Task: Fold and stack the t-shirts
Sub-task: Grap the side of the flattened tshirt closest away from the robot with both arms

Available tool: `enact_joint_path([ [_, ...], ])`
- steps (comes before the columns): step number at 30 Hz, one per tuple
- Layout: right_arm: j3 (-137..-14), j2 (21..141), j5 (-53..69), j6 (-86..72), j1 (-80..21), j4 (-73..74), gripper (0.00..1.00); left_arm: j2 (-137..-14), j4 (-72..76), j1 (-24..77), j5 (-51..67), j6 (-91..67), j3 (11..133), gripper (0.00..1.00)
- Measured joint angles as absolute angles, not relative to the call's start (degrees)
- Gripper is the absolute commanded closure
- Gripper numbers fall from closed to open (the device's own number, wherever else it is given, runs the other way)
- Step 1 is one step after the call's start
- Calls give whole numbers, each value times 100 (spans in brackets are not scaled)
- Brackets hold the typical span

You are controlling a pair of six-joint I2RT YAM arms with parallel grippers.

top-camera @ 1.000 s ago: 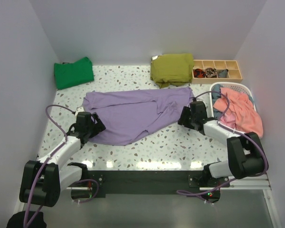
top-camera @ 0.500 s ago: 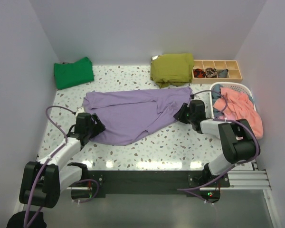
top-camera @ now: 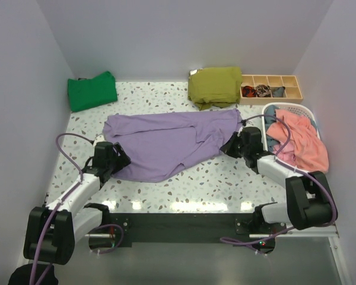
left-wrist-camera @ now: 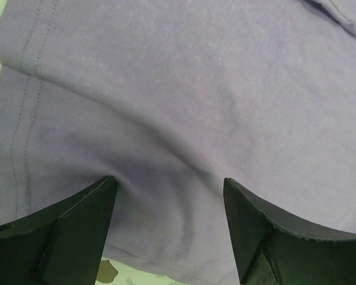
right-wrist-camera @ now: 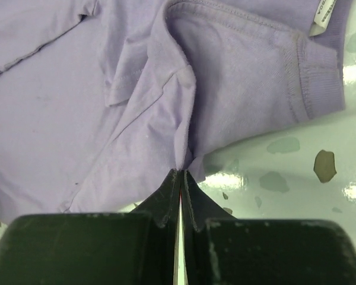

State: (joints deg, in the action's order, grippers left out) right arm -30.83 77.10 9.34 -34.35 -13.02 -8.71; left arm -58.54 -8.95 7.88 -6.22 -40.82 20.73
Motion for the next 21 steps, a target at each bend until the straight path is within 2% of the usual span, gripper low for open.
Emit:
enact_joint_path([
  [13, -3089, 7196, 1096, -3450, -1302, -45, 100, -5959, -888, 788, -596, -3979, 2073, 23],
  [21, -3428, 6141, 1179, -3664, -1302, 1496, 100, -5968, -915, 788, -593, -3905, 2088, 23],
])
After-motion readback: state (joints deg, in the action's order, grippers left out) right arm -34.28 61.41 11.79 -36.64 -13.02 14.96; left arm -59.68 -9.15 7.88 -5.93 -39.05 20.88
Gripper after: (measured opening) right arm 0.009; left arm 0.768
